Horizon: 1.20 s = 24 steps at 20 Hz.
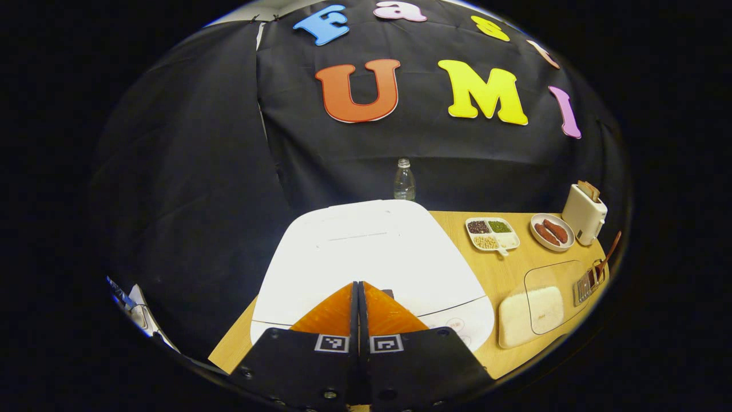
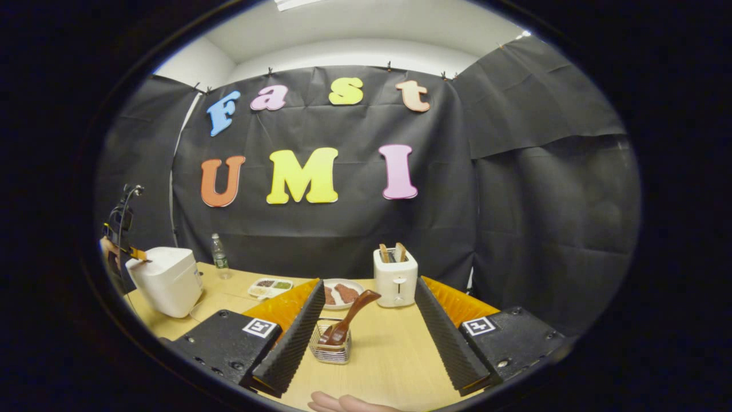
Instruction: Close the left gripper, press the button to open the rice cooker; take a wooden spoon from the chopstick holder with the right hand, scoop a spoonful of rice and pour it into the rice cooker, then put the wooden spoon back into the chopstick holder.
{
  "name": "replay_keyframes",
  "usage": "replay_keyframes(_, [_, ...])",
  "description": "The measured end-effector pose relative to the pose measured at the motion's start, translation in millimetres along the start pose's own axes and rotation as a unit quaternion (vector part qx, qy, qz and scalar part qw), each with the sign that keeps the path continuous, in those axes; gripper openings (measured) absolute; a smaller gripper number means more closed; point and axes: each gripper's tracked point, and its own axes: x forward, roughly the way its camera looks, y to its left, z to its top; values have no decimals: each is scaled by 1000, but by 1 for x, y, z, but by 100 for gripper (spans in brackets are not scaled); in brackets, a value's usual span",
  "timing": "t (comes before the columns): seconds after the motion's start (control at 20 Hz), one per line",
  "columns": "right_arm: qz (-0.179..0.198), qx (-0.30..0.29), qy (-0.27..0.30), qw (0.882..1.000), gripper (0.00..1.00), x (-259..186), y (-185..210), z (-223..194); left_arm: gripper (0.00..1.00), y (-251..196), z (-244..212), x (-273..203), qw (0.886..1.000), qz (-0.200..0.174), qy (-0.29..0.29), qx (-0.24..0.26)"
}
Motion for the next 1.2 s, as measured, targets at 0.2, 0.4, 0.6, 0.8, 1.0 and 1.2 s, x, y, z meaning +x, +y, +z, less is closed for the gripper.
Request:
replay_keyframes(0.2, [-1,0,6,1000,100,1,0,-4,0,1,-4,-1,1000,6,14,-6])
replay_keyframes(0.4, [2,-1,10,1000,100,-2,0,-7,0,2,-4,1,1000,3,15,-10])
replay_keyframes(0.6, [-2,-9,10,1000,100,-6,-3,-5,0,4,8,-2,1000,12,-6,-18])
replay_keyframes(0.8, [-3,-11,11,1000,100,-7,-4,-6,0,8,38,-8,998,31,-50,-19])
replay_keyframes(1.0, [-5,-8,16,1000,100,-6,-7,-10,15,27,65,-16,994,66,-88,-1])
replay_keyframes(1.2, [0,0,26,1000,100,-4,-6,-20,73,37,89,-34,988,54,-141,-38])
